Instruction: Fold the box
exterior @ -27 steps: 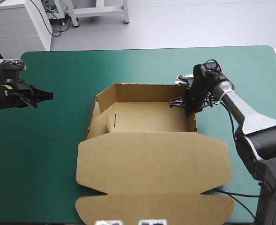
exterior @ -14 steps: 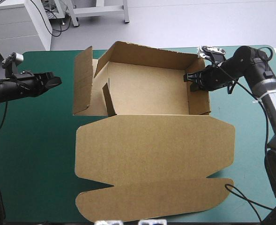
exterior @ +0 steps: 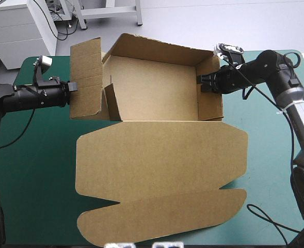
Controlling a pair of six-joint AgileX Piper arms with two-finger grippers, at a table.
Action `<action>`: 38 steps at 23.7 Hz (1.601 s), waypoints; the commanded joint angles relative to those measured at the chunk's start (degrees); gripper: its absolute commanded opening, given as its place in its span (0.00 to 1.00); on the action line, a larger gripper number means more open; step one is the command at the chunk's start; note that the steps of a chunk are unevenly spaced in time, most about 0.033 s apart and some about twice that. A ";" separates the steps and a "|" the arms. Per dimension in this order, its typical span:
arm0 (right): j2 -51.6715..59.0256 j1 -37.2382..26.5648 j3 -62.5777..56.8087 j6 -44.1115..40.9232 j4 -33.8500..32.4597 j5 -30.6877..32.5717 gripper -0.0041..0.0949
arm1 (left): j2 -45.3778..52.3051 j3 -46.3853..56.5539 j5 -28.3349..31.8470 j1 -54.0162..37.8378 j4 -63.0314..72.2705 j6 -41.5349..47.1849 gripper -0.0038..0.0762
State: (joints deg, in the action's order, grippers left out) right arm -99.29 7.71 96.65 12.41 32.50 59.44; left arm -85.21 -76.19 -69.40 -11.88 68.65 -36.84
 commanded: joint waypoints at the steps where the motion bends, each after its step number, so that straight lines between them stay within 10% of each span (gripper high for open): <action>1: 3.17 1.14 1.45 0.37 1.91 -4.35 0.02 | 2.70 -1.42 -3.83 1.13 5.18 -0.55 0.04; 13: 2.96 1.76 1.45 -0.92 -1.63 -6.77 0.02 | 6.28 -1.42 -4.39 1.51 4.59 -1.88 0.05; 31: 2.96 4.97 1.45 -3.21 -5.67 -11.60 0.04 | 6.28 -1.42 -4.39 5.96 7.54 -1.88 0.70; 38: 2.96 8.51 1.45 -5.60 -10.30 -14.34 0.04 | 6.28 -1.42 -4.39 5.96 7.11 -1.45 0.72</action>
State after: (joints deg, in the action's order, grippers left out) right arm -99.29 14.76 96.55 8.32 22.20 49.43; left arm -81.16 -76.19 -69.89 -6.24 71.59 -38.40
